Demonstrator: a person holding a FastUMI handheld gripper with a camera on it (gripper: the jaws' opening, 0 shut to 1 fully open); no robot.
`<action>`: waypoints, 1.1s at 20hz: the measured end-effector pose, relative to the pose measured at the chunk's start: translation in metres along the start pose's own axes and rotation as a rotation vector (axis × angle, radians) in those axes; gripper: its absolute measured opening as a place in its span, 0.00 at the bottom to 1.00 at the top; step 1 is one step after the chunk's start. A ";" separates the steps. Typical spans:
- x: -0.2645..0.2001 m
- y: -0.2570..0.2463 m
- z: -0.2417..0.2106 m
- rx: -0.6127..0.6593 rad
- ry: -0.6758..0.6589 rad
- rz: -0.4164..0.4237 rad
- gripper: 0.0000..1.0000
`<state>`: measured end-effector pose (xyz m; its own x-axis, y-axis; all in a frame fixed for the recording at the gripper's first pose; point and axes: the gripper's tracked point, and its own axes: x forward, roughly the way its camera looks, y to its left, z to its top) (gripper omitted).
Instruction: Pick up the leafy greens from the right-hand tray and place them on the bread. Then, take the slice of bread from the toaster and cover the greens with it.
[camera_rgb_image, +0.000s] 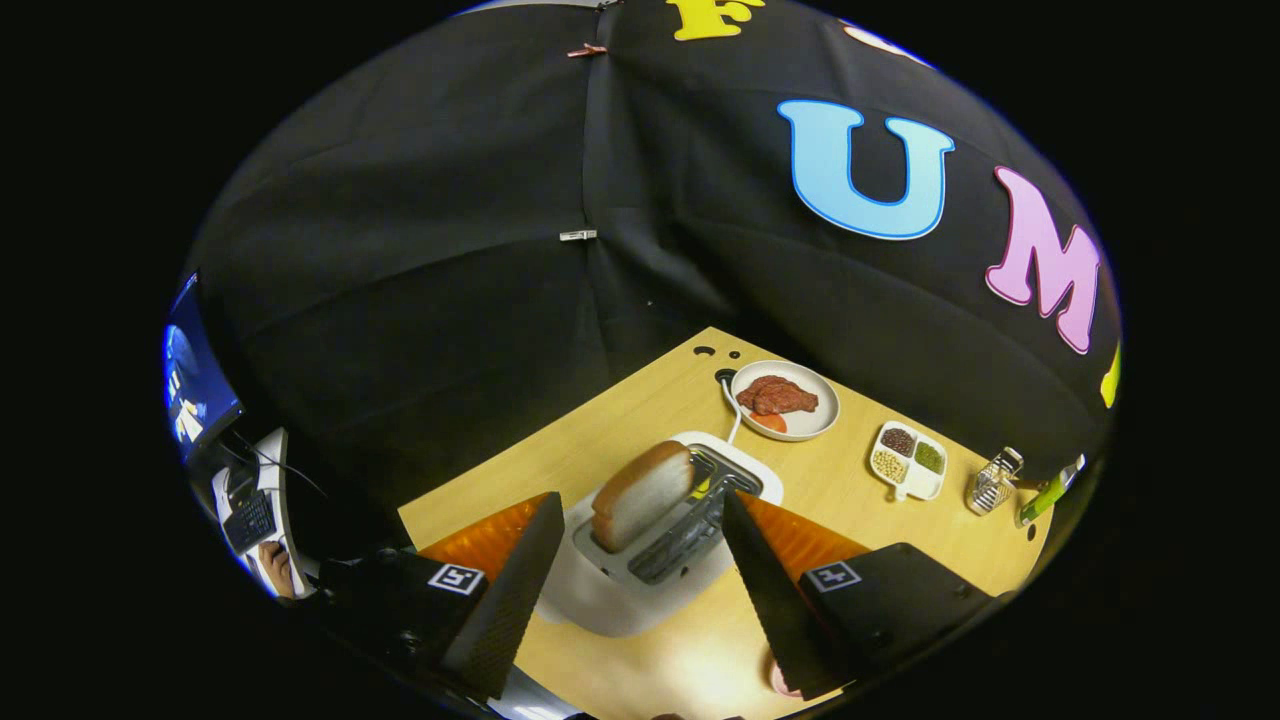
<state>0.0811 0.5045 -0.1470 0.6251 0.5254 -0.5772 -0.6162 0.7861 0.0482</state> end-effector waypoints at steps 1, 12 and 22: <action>0.010 0.000 0.002 0.004 -0.001 -0.019 1.00; 0.082 -0.006 -0.028 0.071 0.083 -0.154 0.87; 0.074 -0.017 -0.028 0.136 0.103 -0.215 0.21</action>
<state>0.1244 0.5213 -0.2131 0.6780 0.3114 -0.6658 -0.4005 0.9160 0.0206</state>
